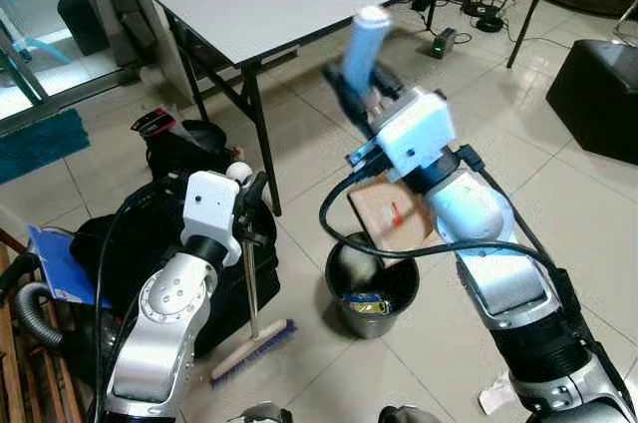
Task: Sweep floor
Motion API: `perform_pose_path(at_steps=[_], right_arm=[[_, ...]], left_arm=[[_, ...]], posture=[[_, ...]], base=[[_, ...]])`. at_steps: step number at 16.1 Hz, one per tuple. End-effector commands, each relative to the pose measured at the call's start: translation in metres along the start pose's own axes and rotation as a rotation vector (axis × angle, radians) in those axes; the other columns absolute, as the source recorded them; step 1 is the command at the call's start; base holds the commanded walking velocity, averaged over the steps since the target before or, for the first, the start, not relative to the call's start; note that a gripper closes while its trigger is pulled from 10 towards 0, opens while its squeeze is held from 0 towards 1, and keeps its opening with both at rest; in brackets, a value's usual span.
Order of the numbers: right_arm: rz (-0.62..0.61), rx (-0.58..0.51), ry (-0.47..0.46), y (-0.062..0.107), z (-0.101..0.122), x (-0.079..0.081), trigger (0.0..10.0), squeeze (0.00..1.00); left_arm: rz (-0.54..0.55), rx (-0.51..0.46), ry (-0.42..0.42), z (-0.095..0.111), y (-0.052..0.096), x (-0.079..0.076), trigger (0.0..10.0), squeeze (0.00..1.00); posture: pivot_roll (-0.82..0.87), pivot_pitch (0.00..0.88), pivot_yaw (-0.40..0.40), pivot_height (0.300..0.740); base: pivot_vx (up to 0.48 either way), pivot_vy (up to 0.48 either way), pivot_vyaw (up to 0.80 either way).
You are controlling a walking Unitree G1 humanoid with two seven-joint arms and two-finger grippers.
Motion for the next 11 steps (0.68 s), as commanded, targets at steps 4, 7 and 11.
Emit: perform_pose_path(at_steps=[4, 7, 11], right_arm=[[0.097, -0.061, 0.178, 0.002, 0.011, 0.003, 10.0, 0.00], [-0.221, 0.151, 0.191, 0.013, -0.010, -0.069, 10.0, 0.00], [-0.461, 0.456, 0.149, 0.061, -0.043, -0.120, 10.0, 0.00]], left_arm=[[-0.011, -0.032, -0.023, 0.007, -0.002, -0.002, 10.0, 0.00], [-0.034, -0.011, 0.004, 0.002, -0.004, -0.005, 10.0, 0.00], [-0.056, -0.007, 0.045, 0.000, -0.004, -0.011, 10.0, 0.00]], posture=[[-0.01, 0.070, 0.061, 0.740], [-0.03, 0.059, 0.060, 0.740], [-0.04, 0.054, 0.063, 0.740]], base=[[0.000, 0.000, 0.00], [0.000, 0.000, 0.00], [0.000, 0.000, 0.00]])
Point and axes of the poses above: a point about 5 cm out from each wrist's last joint towards the gripper, its own y axis pointing back from the gripper into the wrist, its own z axis along the axis of the wrist's last joint, x = y × z, the point moved 2 cm from there along -y, pointing out of the wrist towards the gripper, and after that the axes turned 12 degrees about y, right-handed, at the moved point
